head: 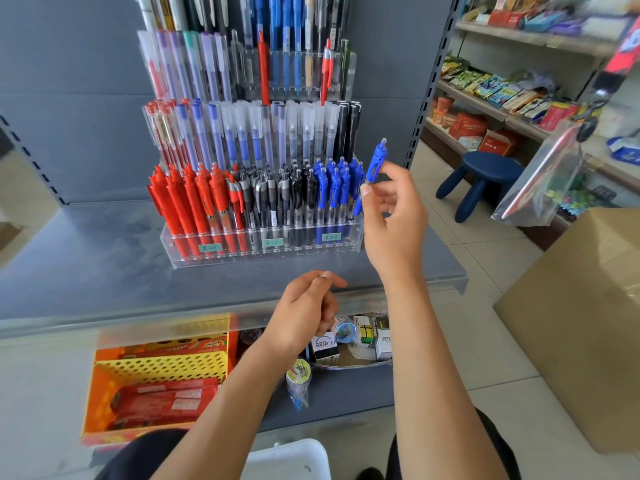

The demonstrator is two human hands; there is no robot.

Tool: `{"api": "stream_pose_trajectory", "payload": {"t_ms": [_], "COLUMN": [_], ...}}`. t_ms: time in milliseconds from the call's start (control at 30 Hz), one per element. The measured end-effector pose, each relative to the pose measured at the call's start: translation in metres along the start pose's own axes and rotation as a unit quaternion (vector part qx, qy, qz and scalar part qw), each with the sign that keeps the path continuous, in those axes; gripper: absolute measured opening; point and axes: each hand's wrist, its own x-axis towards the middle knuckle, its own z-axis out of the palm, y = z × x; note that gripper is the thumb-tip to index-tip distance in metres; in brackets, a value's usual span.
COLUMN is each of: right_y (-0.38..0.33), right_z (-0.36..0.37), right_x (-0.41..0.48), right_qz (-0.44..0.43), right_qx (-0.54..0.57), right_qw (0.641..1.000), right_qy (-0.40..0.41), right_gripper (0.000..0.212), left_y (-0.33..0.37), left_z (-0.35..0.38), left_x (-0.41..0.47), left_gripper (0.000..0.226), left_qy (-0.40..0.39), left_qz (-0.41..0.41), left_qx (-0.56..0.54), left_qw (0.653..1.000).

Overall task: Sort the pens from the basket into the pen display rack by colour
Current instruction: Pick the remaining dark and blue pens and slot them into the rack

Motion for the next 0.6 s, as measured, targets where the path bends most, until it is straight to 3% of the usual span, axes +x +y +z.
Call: {"api": "stream_pose_trajectory", "payload": {"t_ms": [300, 600], "right_y": [0.008, 0.021], "right_z": [0.004, 0.014], "right_x": [0.0, -0.01], "right_qz": [0.025, 0.073], "right_qx": [-0.06, -0.105], "right_qw": [0.998, 0.991], "right_qy": [-0.027, -0.022], "right_gripper": [0.029, 0.02], "left_y": [-0.001, -0.003], "left_z": [0.0, 0.0], "left_x": [0.0, 0.0], "left_gripper": [0.035, 0.035], "left_qy": [0.001, 0.002], "left_qz": [0.005, 0.01], "left_qx": [0.004, 0.004], "left_qw": [1.0, 1.0]}}
